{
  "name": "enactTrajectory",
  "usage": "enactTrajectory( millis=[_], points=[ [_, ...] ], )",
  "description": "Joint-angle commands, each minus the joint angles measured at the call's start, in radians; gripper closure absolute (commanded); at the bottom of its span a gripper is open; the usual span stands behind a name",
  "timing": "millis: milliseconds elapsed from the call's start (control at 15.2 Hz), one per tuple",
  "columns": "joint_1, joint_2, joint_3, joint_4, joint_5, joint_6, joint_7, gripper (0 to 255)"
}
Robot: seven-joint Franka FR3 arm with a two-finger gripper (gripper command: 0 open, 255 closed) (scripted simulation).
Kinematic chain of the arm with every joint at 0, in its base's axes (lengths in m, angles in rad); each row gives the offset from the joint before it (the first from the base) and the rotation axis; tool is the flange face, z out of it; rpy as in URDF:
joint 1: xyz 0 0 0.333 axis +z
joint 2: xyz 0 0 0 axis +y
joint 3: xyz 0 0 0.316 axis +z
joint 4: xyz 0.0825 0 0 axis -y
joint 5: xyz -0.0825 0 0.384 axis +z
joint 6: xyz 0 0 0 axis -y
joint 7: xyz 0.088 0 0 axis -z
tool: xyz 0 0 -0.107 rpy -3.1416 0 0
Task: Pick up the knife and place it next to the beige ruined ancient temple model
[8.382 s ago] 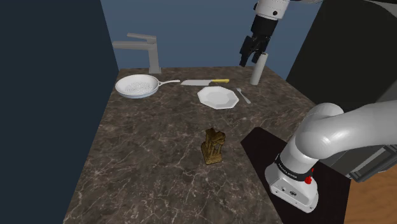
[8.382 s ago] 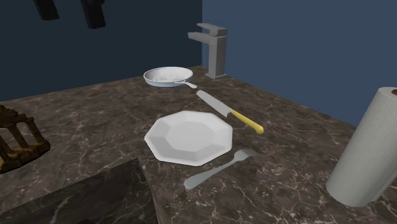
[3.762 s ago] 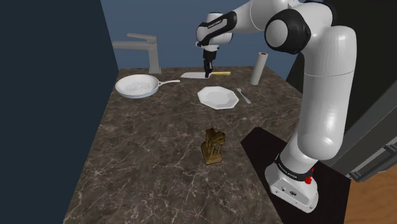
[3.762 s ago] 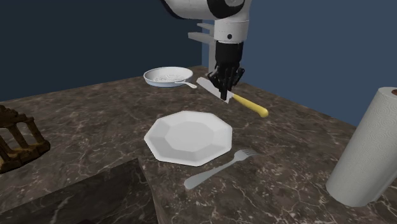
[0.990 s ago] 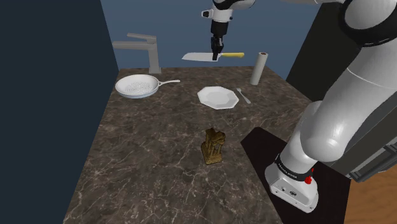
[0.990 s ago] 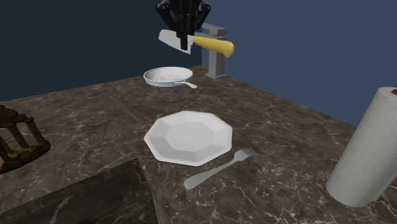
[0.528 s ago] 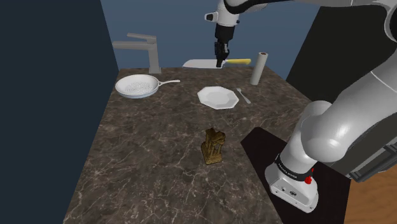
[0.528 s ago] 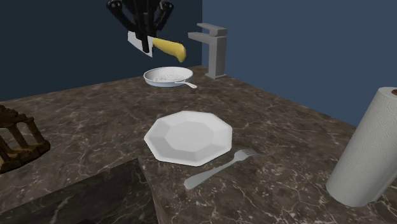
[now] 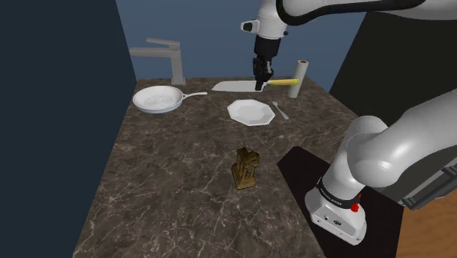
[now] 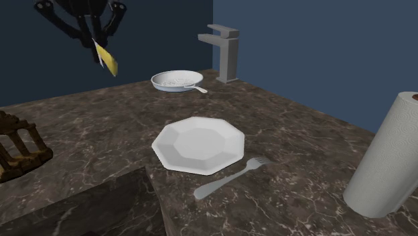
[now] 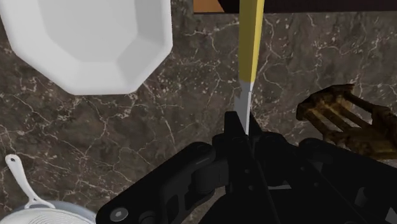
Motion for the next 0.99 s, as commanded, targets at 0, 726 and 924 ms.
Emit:
enactTrajectory(
  millis=[0, 726, 924],
  points=[
    [0.01, -0.055, 0.034, -0.041, 0.013, -0.015, 0.04, 255],
    [0.105, -0.307, 0.244, -0.19, 0.154, -0.115, 0.272, 255],
    [0.138, -0.354, 0.307, -0.206, 0.207, -0.142, 0.34, 255]
  ],
)
